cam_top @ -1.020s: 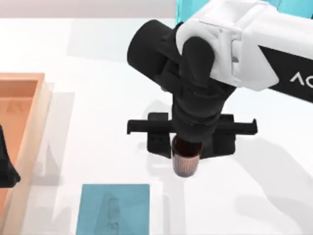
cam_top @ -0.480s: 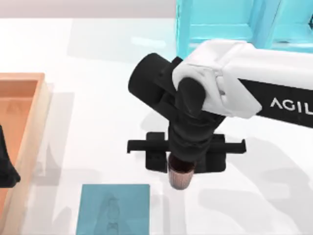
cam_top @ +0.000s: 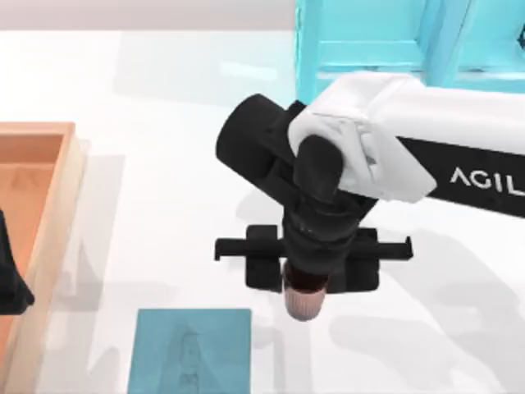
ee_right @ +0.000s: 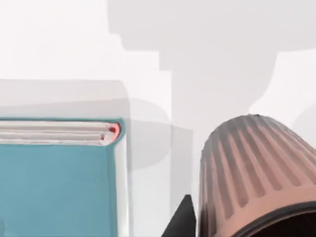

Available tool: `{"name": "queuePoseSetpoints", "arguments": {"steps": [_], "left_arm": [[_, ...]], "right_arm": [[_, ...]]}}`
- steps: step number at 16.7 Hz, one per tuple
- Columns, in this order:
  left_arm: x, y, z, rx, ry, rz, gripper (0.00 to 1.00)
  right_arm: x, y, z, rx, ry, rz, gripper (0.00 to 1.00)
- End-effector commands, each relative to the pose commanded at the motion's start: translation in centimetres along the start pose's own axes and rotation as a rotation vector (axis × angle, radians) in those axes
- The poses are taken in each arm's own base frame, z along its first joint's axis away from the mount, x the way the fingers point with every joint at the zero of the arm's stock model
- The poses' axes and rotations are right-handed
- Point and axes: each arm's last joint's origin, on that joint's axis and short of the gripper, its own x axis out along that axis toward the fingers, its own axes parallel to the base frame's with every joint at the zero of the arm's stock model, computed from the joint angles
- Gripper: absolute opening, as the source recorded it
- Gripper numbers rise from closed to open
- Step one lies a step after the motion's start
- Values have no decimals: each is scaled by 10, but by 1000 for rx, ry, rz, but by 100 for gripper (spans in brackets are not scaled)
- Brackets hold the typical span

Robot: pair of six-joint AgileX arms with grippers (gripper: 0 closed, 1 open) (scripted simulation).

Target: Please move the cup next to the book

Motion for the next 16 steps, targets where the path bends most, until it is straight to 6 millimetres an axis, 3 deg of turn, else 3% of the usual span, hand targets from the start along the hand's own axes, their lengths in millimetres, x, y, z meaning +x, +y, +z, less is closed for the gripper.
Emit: {"name": "queuePoseSetpoints", "arguments": {"steps": [10, 16], "left_arm": [[0, 0, 0, 0, 0, 0, 100], [0, 0, 0, 0, 0, 0, 100]], "right_arm": [[0, 0, 0, 0, 0, 0, 98], [0, 0, 0, 0, 0, 0, 100]]}}
